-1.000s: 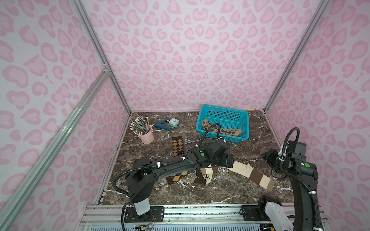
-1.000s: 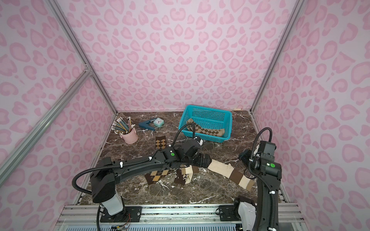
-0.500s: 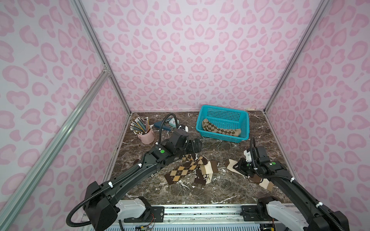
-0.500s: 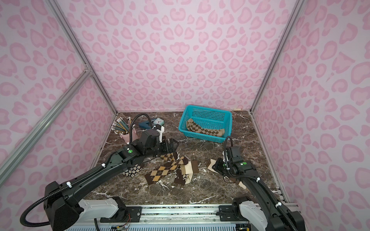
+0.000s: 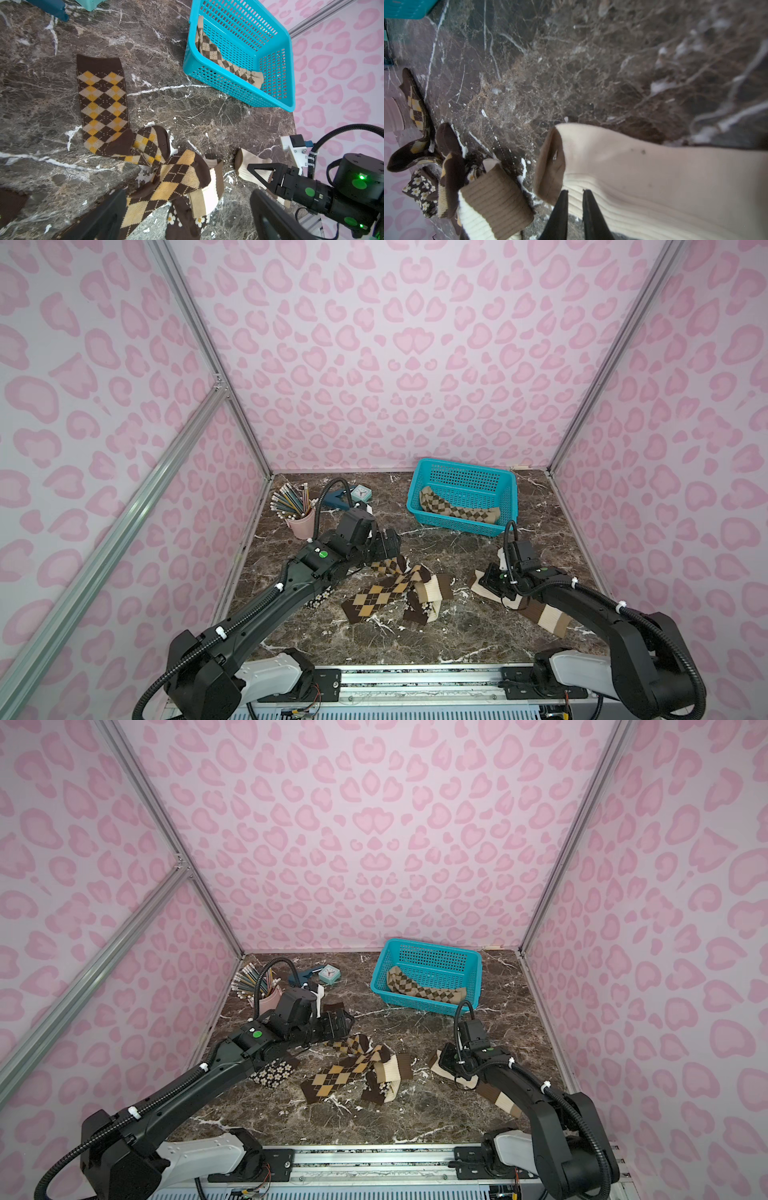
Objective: Place the socks together as a pair
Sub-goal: Place the sock at the center of the board.
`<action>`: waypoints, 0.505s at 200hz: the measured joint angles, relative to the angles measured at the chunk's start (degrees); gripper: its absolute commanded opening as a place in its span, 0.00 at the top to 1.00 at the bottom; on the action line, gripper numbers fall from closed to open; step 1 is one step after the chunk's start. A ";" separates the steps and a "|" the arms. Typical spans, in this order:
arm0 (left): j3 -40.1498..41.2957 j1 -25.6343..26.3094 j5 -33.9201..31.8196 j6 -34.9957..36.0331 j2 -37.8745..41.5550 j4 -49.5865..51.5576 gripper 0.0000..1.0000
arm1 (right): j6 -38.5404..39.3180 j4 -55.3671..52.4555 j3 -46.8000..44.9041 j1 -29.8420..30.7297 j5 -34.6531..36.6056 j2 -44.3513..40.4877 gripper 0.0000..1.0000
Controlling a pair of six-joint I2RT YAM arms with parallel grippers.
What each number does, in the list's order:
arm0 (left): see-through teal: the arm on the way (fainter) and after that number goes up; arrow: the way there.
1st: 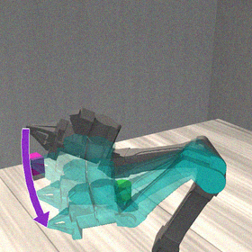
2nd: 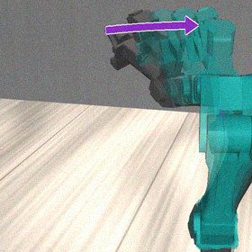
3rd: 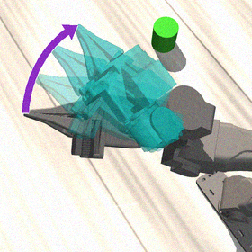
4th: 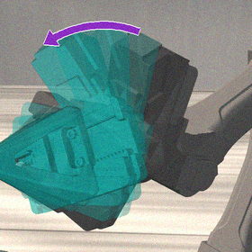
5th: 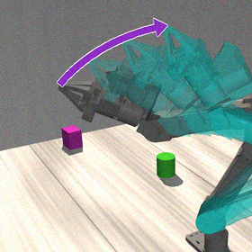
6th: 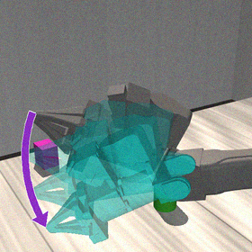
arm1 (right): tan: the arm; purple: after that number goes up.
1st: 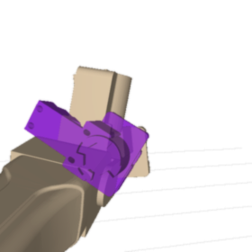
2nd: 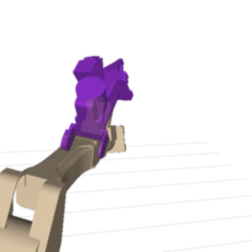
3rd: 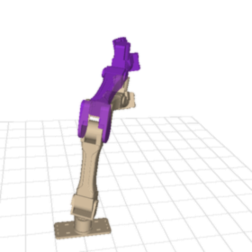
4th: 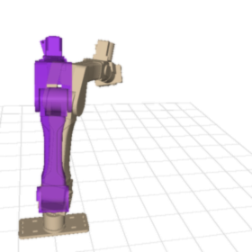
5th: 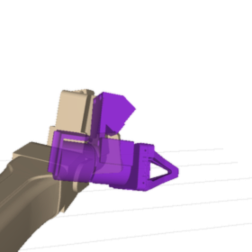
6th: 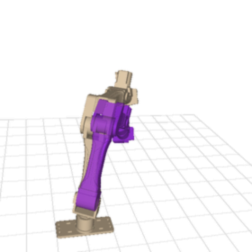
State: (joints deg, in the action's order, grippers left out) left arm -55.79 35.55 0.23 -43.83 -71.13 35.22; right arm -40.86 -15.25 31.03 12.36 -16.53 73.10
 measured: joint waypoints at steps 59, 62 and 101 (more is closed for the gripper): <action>0.15 0.59 0.35 1.79 -2.05 -1.75 0.03 | 3.15 2.67 2.32 5.16 -4.57 6.36 0.81; 0.07 0.83 0.35 2.03 -2.19 -2.05 0.03 | 3.34 2.71 2.36 5.35 -4.83 6.62 0.81; -2.14 7.06 0.35 8.02 -4.92 -6.97 0.03 | 5.38 1.29 3.08 6.43 -8.46 6.67 0.73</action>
State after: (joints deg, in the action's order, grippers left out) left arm -57.93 42.61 0.58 -35.81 -76.05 28.25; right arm -35.48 -13.96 34.11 18.79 -24.99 79.77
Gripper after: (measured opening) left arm 0.966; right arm 0.222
